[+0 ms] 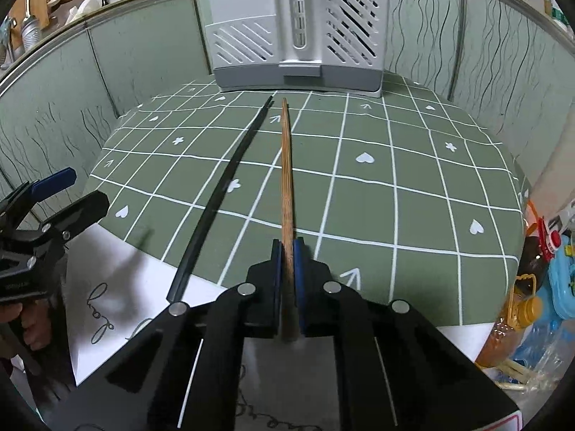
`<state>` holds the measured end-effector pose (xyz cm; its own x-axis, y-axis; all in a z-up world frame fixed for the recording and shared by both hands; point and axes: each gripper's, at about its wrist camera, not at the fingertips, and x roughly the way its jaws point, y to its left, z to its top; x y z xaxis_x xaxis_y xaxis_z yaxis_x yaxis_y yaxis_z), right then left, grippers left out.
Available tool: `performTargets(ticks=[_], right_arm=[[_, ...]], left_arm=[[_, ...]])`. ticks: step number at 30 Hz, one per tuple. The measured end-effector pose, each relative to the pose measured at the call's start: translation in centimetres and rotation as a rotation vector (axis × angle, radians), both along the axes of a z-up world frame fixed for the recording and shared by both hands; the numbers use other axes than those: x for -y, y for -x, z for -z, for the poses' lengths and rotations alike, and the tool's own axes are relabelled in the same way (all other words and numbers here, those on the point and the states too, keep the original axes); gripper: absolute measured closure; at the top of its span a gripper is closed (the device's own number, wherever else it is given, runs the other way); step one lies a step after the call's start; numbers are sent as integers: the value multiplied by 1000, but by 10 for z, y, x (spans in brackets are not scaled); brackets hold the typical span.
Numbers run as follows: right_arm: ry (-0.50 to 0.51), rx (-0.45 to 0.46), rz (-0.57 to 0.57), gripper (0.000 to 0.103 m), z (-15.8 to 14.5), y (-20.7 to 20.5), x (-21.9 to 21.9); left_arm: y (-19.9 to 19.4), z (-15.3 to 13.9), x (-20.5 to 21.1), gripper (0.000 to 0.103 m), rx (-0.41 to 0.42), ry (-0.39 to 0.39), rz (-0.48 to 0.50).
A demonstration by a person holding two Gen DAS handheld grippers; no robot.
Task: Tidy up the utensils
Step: 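Close the right tool on the wooden chopstick while the left tool approaches the black one, then close the left tool on the black chopstick while the right tool holds the wooden one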
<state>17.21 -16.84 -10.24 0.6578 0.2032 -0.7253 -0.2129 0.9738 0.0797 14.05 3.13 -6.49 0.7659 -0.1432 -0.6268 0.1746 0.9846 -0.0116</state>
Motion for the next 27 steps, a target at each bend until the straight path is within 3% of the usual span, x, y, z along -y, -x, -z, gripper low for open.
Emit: performTargets(ticks=[20,27], right_arm=[[5,9,83,97,-1,11,43],[0,14,101,97,0,16,53]], left_arm=[[1,8,66,5,17,-52,128],[-14,24,78,37,-63,-48,133]])
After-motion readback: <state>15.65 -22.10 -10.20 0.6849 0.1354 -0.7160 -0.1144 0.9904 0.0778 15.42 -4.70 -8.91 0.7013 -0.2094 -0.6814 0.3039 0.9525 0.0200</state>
